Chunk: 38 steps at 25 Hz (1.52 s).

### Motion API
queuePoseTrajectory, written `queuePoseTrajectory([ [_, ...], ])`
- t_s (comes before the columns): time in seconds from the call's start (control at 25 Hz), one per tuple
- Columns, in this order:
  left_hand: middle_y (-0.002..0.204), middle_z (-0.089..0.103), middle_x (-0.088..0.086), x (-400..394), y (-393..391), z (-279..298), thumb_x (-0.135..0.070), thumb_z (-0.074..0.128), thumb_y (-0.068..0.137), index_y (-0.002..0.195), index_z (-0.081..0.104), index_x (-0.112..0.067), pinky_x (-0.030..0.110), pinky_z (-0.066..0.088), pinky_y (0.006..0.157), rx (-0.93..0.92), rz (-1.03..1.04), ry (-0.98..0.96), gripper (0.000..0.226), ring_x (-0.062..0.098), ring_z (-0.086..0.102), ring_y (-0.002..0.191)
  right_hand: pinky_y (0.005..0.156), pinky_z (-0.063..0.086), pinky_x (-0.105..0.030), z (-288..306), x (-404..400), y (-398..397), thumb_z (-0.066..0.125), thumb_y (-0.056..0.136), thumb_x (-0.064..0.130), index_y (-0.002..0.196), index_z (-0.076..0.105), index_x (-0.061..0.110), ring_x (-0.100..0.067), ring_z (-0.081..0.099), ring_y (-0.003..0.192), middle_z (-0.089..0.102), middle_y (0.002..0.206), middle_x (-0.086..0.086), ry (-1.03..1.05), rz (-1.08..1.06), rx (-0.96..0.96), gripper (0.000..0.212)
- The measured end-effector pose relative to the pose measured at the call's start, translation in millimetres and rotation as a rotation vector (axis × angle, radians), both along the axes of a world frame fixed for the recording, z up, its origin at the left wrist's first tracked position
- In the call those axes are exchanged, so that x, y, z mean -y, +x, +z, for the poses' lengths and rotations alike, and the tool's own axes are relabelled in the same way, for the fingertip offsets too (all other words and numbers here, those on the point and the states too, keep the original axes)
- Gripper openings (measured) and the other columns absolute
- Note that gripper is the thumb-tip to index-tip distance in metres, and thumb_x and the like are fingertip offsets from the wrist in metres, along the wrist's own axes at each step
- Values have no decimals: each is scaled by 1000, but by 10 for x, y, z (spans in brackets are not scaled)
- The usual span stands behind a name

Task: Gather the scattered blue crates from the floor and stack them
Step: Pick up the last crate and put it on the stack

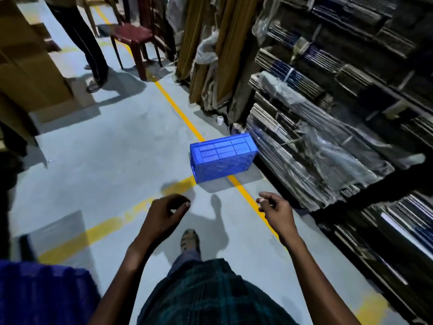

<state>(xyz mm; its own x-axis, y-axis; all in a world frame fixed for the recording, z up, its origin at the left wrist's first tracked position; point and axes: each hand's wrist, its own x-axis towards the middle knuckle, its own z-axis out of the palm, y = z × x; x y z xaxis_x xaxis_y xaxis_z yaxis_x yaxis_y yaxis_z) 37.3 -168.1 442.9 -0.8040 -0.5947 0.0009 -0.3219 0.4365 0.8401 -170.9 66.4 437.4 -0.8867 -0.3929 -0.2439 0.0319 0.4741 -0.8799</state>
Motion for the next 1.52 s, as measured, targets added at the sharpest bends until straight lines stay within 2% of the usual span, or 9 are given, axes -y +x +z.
queuePoseTrajectory([
  [0.2,86,75,-11,389,-1044,-146,-25,67,92,90,74,-20,27,56,72,71,-72,0,9,-2,69,81,77,55,-40,-49,531,-972,60,91,20,106,70,22,-16,70,76,74,97,-4,-40,-47,44,18],
  [0.44,76,73,-15,1045,-2743,-58,-37,59,89,88,73,-23,35,57,68,20,-166,4,20,0,70,76,58,45,-11,101,1304,-2401,57,94,10,112,67,12,-15,62,71,69,91,-8,-23,-23,8,20],
  [0.68,89,76,-7,1577,-4099,117,-37,58,88,92,74,-20,28,53,71,23,-162,6,24,4,69,82,61,44,-13,-118,1911,-3600,59,92,10,109,69,10,-13,64,73,69,87,-3,129,77,28,20],
  [0.8,90,76,-5,1748,-4558,15,-35,57,90,94,74,-16,16,46,65,39,-91,10,27,-1,65,80,71,50,-28,-411,2271,-4133,61,90,11,104,69,13,-21,64,76,69,87,-7,181,181,75,16],
  [0.88,92,77,-3,1832,-4798,-311,-34,57,90,94,74,-14,11,45,66,74,4,37,27,2,65,83,82,54,-38,-793,2520,-4489,61,86,16,103,71,13,-26,68,83,72,93,-11,257,282,73,20],
  [1.0,94,77,0,1974,-5077,-994,-32,58,90,98,72,-14,33,56,75,141,129,113,25,11,70,85,93,53,-41,-1436,2910,-4904,60,88,9,107,71,6,-30,68,99,73,108,-15,346,402,63,22],
  [1.16,118,69,5,2181,-5371,-2346,-25,63,90,135,49,-21,42,57,84,288,301,243,47,22,70,93,101,47,-36,-2615,3387,-5346,61,88,8,114,67,3,-28,63,112,69,117,-15,458,497,106,27],
  [1.28,143,52,9,2456,-5561,-3386,-23,63,91,149,33,-16,40,48,97,405,319,206,66,28,59,119,104,43,-38,-3631,3709,-5683,61,87,16,125,61,9,-32,56,121,63,127,-16,585,644,36,38],
  [1.52,153,39,14,2874,-5965,-4975,-20,60,94,150,30,-6,37,32,113,455,242,139,65,29,37,141,109,29,-53,-5037,4293,-6215,79,75,34,154,10,24,-36,19,144,24,159,-5,733,803,-207,105],
])
